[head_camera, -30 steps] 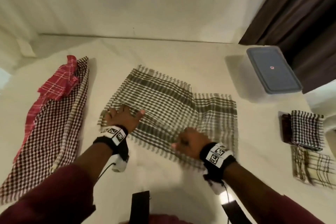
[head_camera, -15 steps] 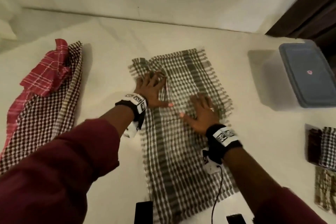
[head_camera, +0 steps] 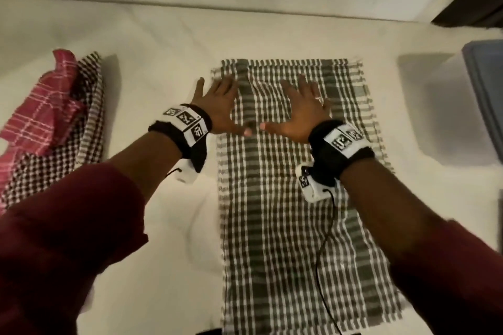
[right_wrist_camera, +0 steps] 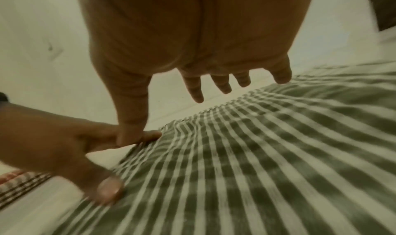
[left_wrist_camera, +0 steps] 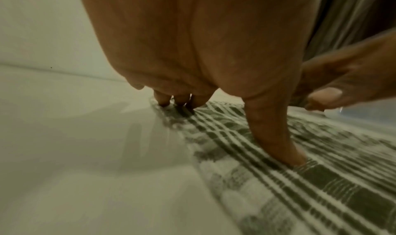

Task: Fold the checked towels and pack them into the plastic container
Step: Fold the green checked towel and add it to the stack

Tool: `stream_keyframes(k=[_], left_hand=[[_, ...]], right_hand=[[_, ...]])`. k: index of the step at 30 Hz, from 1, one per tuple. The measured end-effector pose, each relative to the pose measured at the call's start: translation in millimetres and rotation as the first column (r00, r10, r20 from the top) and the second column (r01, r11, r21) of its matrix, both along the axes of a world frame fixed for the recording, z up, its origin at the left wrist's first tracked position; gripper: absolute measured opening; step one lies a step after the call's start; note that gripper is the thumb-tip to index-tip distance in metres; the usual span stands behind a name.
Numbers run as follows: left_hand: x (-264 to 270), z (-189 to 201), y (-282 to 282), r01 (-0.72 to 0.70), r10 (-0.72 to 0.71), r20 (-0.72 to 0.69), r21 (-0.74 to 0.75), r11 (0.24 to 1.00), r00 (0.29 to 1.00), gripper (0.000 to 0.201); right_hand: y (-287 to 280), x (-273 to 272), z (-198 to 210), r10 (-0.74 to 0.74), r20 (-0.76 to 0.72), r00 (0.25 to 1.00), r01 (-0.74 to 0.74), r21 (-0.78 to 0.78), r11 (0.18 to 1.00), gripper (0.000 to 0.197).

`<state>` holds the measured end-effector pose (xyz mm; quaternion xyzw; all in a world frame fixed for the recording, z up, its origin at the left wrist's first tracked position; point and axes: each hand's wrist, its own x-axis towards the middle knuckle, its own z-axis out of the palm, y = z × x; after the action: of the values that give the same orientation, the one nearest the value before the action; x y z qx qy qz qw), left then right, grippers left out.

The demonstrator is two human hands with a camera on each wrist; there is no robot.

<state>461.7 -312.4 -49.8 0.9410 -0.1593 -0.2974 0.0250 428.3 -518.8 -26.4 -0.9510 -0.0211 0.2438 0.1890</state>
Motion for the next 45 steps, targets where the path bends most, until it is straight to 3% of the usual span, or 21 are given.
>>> stream_keyframes(k=[4,9,13,16,21,27,30,34,36,41,45], left_hand=[[10.6,4.1,7.9,0.023,-0.02,-0.056,0.038,0.999,0.998,0.128],[27.0,12.1,10.0,0.039,-0.038,0.048,-0.022,0.999,0.998,0.129],[44.6,11.3,0.8,0.121,-0.115,-0.053,0.136,0.983,0.992,0.16],[46.4,-2.9,-0.9,0.137,-0.11,-0.115,0.268,0.954,0.987,0.175],[52.3,-14.1,3.9,0.115,-0.079,-0.13,0.3,0.947,0.988,0.179],[54.2,-7.7,6.0,0.135,-0.104,-0.128,0.267,0.954,0.986,0.179],[43.6,9.6,2.6,0.154,-0.127,-0.11,0.284,0.946,0.986,0.172],[-8.5,40.1,-5.8,0.245,-0.261,0.079,0.176,0.953,0.962,0.146],[-52.2,36.7,-6.2,0.281,-0.297,0.139,0.12,0.952,0.945,0.138],[-125.9,10.7,-13.2,0.283,-0.255,-0.155,0.206,0.937,0.954,0.156],[-124.9,3.0,-14.0,0.237,-0.19,-0.183,0.281,0.93,0.965,0.167]], right_hand=[[12.2,51.4,-10.3,0.083,-0.187,0.979,-0.104,-0.105,0.989,0.121],[25.2,70.4,-12.1,0.179,-0.063,0.982,-0.187,-0.178,0.966,0.133],[51.4,82.4,-21.9,0.402,-0.051,0.914,-0.405,-0.174,0.898,0.15],[59.8,79.0,-39.8,0.469,-0.081,0.879,-0.476,-0.163,0.864,0.16],[19.6,73.7,-47.8,0.426,-0.065,0.902,-0.431,-0.161,0.888,0.153],[-109.3,69.0,-30.4,0.048,-0.125,0.991,-0.078,-0.251,0.965,0.147],[-127.5,45.5,-15.7,-0.006,-0.161,0.987,-0.039,-0.274,0.961,0.147],[-70.3,-15.0,-7.8,0.254,-0.167,0.953,-0.283,-0.183,0.941,0.152],[-34.1,-45.4,-11.1,0.348,-0.123,0.929,-0.362,-0.118,0.925,0.157],[41.9,-97.9,-28.8,0.539,-0.062,0.84,-0.543,-0.093,0.835,0.166],[40.4,-109.5,-38.0,0.483,-0.088,0.871,-0.49,-0.074,0.869,0.161]])
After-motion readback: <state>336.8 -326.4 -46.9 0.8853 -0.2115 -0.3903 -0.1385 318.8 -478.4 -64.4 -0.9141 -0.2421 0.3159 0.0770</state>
